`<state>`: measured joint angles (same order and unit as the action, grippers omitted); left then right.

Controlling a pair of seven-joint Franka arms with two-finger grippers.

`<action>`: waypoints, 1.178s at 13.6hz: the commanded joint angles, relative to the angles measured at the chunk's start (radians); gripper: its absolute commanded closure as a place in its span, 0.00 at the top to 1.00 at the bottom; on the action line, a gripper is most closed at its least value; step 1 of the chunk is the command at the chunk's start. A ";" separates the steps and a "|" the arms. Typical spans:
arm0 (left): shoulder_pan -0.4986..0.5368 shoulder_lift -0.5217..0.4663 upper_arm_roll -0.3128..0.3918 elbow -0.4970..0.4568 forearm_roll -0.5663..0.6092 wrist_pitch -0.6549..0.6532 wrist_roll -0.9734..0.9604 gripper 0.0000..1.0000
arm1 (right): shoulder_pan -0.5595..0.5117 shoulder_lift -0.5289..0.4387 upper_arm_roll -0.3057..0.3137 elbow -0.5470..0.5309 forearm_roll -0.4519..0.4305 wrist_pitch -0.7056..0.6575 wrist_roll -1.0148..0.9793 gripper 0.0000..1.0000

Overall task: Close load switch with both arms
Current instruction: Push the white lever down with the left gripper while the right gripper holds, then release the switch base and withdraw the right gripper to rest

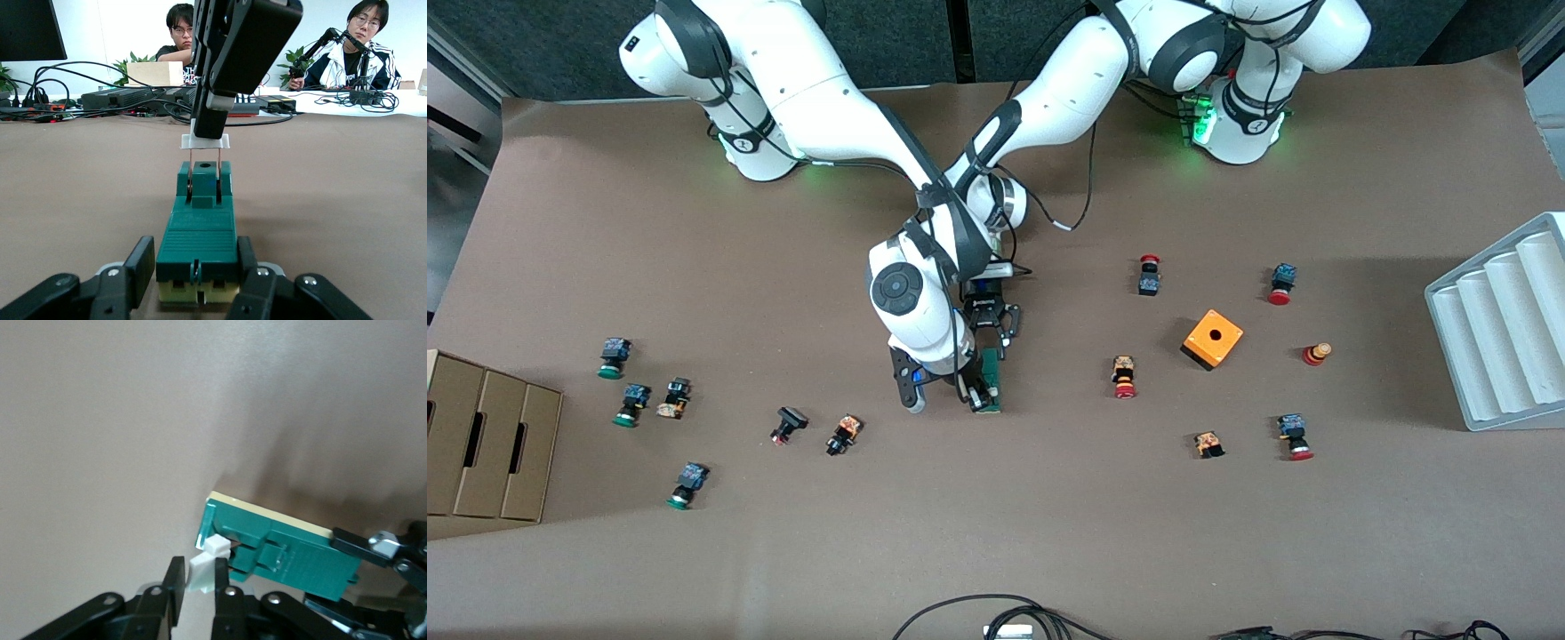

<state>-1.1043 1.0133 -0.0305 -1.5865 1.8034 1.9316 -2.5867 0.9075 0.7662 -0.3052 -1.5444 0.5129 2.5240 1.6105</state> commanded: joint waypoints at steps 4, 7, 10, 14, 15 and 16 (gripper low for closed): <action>-0.006 0.018 0.004 0.010 -0.006 -0.023 -0.007 0.57 | -0.016 0.131 -0.009 0.116 0.012 0.030 0.005 0.25; -0.006 0.019 0.004 0.008 -0.004 -0.025 -0.007 0.57 | -0.016 0.116 -0.011 0.116 0.010 0.004 0.009 0.25; -0.006 0.019 0.004 0.008 -0.004 -0.025 -0.006 0.57 | -0.039 0.079 -0.040 0.176 0.012 -0.144 0.009 0.50; -0.006 0.019 0.004 0.010 -0.004 -0.025 -0.004 0.57 | -0.133 -0.025 -0.038 0.217 0.000 -0.306 -0.078 0.98; -0.005 0.019 0.004 0.010 -0.003 -0.025 -0.004 0.57 | -0.148 -0.050 -0.040 0.213 -0.005 -0.335 -0.146 0.98; -0.005 0.019 0.004 0.010 -0.002 -0.025 -0.003 0.57 | -0.160 -0.091 -0.045 0.198 -0.025 -0.362 -0.223 0.99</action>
<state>-1.1050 1.0149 -0.0306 -1.5863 1.8040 1.9290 -2.5867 0.7675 0.7436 -0.3536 -1.3227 0.5091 2.2206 1.4889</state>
